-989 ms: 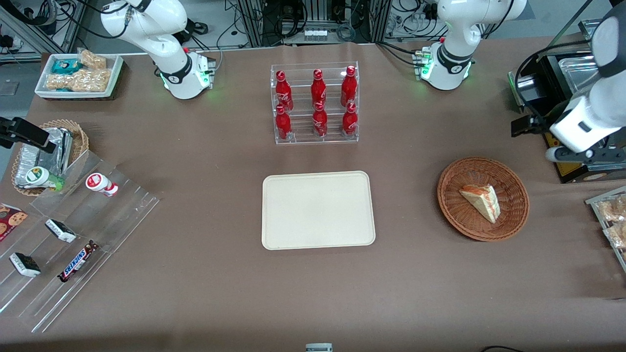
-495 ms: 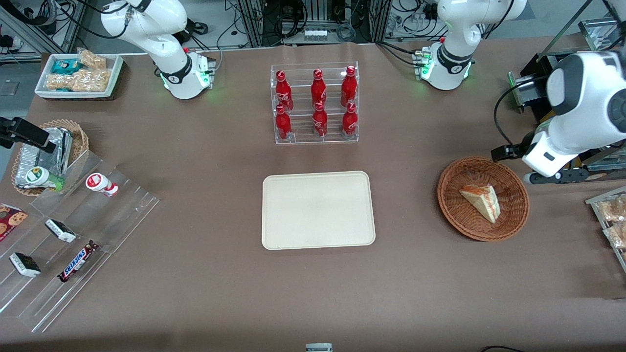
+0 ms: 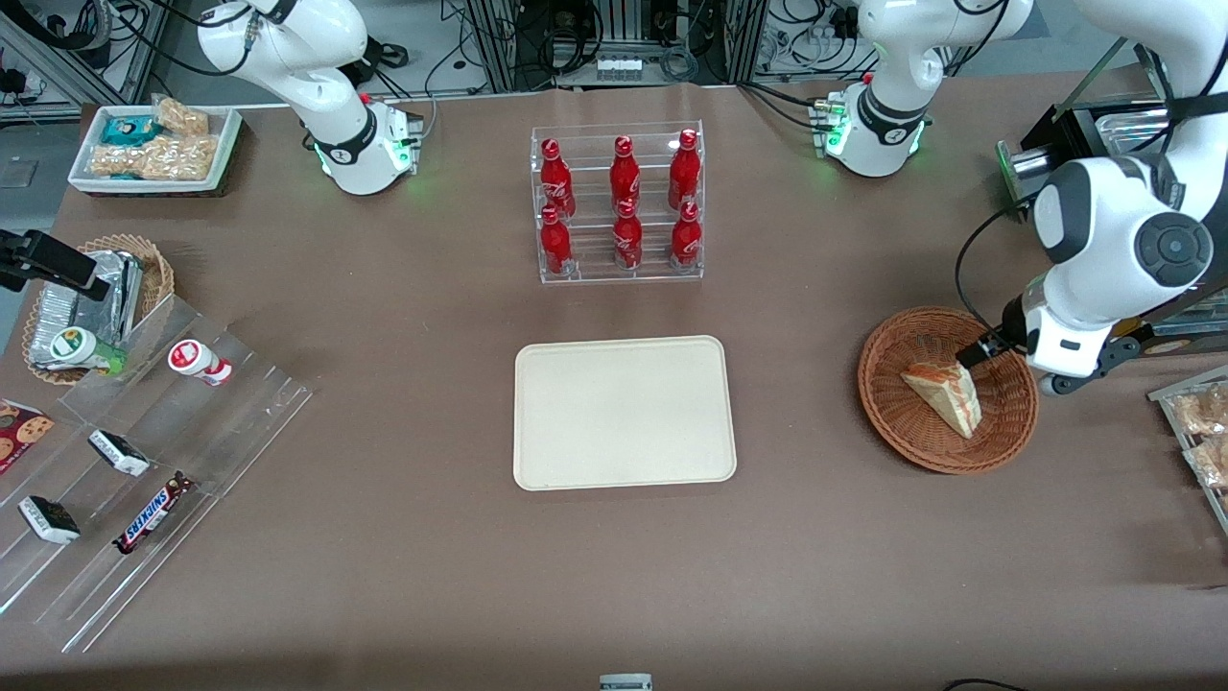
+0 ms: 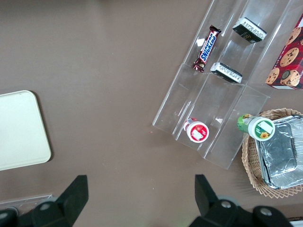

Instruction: Place sandwich from basket to tray

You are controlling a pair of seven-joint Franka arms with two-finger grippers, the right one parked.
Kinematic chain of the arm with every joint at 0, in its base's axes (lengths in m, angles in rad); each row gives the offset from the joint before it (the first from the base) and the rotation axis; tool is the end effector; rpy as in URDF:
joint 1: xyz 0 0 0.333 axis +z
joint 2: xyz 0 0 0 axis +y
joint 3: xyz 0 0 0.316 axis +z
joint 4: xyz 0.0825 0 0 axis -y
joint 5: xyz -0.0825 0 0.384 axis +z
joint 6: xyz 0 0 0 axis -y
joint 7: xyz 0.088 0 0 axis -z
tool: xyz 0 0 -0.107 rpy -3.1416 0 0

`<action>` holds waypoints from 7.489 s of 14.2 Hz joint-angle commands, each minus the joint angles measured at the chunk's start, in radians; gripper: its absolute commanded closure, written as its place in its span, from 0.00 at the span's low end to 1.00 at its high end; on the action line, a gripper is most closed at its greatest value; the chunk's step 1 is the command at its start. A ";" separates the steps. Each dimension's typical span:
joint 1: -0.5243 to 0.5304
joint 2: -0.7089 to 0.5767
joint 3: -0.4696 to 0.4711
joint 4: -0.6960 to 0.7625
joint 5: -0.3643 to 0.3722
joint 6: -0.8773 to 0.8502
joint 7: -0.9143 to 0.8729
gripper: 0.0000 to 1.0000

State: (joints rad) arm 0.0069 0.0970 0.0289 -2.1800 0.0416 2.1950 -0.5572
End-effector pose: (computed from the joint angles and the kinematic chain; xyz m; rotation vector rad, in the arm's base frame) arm 0.5370 0.0206 0.3393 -2.9610 -0.8631 0.1081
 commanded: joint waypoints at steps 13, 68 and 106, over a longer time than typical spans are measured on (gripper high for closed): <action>-0.045 0.158 -0.007 0.015 0.012 0.145 -0.406 0.94; -0.002 0.170 -0.428 0.579 0.072 -0.483 -0.087 0.00; 0.200 -0.080 -0.251 0.535 -0.009 -0.690 0.522 0.00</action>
State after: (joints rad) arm 0.2016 0.1064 -0.2247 -1.5451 0.0628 1.4948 -0.0758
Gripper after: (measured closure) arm 0.000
